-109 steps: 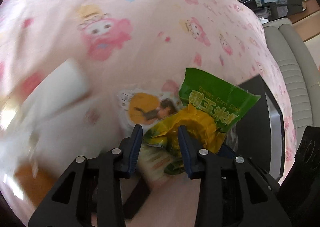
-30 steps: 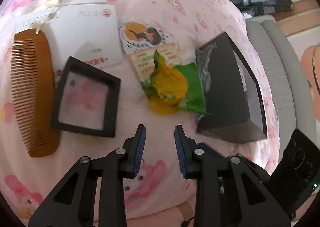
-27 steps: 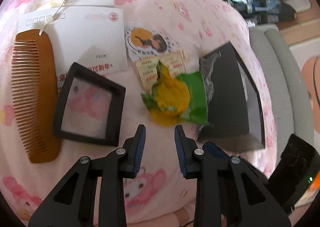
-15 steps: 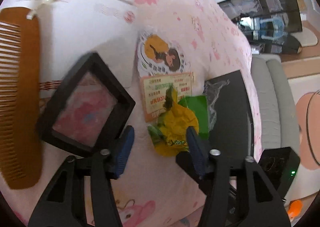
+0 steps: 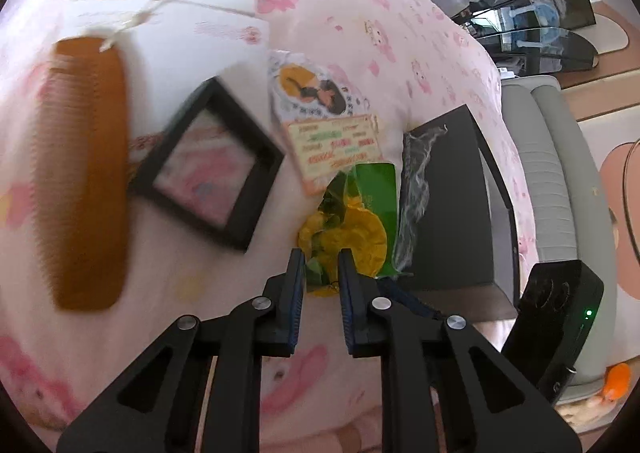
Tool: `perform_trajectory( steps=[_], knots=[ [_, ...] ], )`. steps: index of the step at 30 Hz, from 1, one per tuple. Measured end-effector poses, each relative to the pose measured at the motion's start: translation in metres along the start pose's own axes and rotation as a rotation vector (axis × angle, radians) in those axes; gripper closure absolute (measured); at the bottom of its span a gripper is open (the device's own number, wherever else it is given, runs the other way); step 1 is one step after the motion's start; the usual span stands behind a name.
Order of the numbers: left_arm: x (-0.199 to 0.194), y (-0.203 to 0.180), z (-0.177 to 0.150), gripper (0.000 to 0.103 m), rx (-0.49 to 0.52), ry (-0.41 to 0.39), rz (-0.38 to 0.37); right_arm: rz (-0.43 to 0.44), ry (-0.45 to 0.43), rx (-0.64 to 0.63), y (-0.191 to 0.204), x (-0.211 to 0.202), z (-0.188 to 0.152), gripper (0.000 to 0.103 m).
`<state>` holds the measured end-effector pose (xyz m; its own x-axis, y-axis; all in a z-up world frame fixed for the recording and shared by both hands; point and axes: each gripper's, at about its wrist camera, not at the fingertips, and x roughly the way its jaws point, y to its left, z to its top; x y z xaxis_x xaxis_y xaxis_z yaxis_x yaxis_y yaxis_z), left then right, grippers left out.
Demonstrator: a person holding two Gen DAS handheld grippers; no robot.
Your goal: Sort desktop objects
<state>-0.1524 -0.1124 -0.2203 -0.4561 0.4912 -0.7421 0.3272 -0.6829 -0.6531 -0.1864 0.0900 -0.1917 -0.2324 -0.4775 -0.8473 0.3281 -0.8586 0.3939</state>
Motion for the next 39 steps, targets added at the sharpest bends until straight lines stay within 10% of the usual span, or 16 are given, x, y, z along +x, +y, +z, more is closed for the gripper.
perform_trajectory(
  steps=[17, 31, 39],
  knots=[
    [-0.012, 0.020, -0.001, 0.081, -0.023, -0.100, 0.107, 0.045, -0.039, 0.014, -0.009, 0.001, 0.008, 0.065],
    [-0.024, 0.010, -0.010, 0.081, -0.034, -0.115, 0.017, 0.182, -0.003, -0.106, 0.022, -0.018, -0.013, 0.076],
    [-0.008, 0.012, -0.009, 0.077, -0.046, -0.060, 0.034, 0.032, -0.123, -0.090, 0.010, -0.031, 0.003, 0.075]
  ],
)
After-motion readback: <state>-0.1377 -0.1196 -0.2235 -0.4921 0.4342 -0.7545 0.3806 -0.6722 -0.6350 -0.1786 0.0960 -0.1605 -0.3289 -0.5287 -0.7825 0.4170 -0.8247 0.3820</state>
